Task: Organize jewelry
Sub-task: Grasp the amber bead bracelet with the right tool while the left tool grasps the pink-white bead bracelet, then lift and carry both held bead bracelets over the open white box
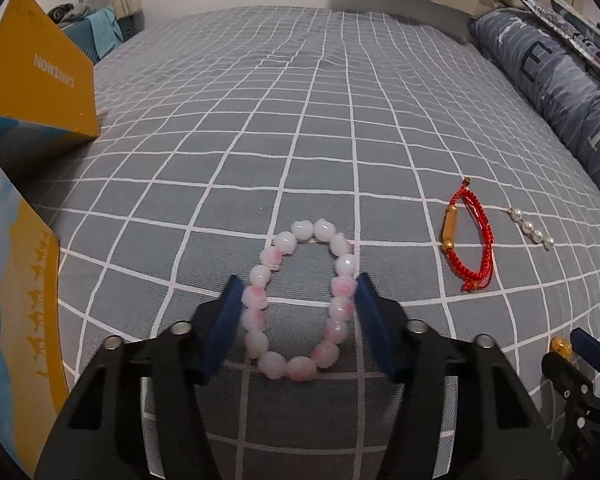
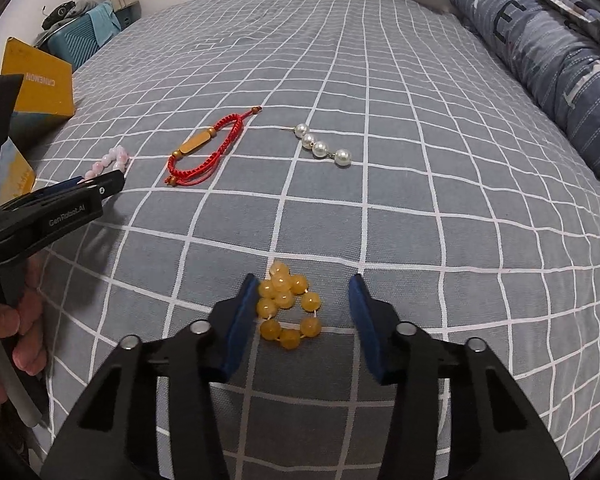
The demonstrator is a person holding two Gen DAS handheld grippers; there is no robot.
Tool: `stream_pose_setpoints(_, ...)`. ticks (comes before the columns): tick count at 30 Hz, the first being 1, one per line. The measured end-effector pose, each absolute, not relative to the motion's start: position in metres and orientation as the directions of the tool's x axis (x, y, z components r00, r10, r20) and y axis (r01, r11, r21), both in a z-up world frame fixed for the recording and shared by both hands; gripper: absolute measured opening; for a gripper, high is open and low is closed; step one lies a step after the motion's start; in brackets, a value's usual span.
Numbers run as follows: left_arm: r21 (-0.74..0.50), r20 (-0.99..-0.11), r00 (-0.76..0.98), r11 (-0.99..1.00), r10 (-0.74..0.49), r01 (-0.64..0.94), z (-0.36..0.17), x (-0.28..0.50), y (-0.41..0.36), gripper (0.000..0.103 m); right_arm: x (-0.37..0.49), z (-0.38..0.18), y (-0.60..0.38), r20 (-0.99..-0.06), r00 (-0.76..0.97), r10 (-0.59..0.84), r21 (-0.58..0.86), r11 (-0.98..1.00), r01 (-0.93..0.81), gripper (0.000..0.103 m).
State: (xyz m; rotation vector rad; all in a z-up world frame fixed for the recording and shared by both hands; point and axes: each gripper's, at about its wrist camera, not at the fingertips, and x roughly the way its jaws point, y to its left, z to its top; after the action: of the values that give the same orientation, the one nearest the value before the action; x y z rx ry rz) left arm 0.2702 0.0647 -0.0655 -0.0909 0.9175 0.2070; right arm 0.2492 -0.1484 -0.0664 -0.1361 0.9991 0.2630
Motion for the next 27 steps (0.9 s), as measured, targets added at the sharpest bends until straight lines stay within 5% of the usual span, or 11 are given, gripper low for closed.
stream_pose_setpoints(4,0.030,-0.801,0.579,0.977,0.151,-0.213,-0.066,0.270,0.063,0.039,0.250,-0.068,-0.150,-0.851,0.506,0.141,0.000,0.963,-0.270,0.027)
stream_pose_setpoints(6,0.022,-0.804,0.577,0.977,0.144,-0.213,-0.065,0.268,0.064,0.024,0.250,-0.068,-0.151,-0.853,0.503,0.137,0.002,0.966,-0.260,0.019)
stream_pose_setpoints(27,-0.021,-0.827,0.554,0.979,0.098,-0.205,-0.047,0.256,0.064,0.010,0.242,-0.047,-0.154,-0.852,0.516,0.086,-0.022,0.980,-0.200,0.012)
